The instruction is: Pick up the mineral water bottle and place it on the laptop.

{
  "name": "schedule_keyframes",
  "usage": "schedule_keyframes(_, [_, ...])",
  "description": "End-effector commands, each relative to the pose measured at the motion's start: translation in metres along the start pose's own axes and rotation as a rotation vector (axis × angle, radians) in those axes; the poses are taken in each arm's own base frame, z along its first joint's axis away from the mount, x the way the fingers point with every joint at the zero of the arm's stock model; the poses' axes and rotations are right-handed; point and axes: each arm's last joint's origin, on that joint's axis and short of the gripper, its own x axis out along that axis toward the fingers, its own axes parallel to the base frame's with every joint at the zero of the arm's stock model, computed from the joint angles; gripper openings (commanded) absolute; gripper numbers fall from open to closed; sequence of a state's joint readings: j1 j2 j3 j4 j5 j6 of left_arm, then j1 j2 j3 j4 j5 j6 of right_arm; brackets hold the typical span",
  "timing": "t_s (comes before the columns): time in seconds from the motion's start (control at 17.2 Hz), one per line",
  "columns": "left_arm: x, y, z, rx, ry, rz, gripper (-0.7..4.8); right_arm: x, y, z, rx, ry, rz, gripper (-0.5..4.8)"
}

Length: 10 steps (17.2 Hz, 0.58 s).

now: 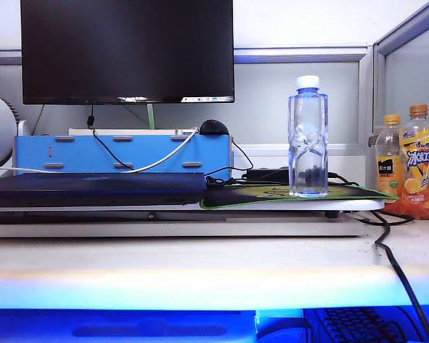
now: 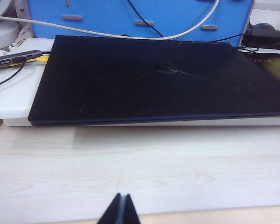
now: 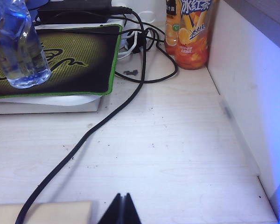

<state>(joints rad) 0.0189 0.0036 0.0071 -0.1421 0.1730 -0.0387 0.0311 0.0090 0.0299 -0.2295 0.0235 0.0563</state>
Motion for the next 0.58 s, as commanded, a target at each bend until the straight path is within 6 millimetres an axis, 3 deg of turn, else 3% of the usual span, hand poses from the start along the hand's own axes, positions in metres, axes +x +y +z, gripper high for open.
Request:
schedule_keyframes(0.06, [-0.0001,-0.0002,-0.0004,0.000,0.004,-0.006,-0.02,0.0000,0.0000,-0.0007,0.002,0.007,0.001,0.00])
schedule_keyframes(0.58, [-0.0001,-0.0002,-0.0004,0.001,0.004,-0.006,-0.02,0.0000,0.0001,0.0002,0.003,-0.003,0.001,0.00])
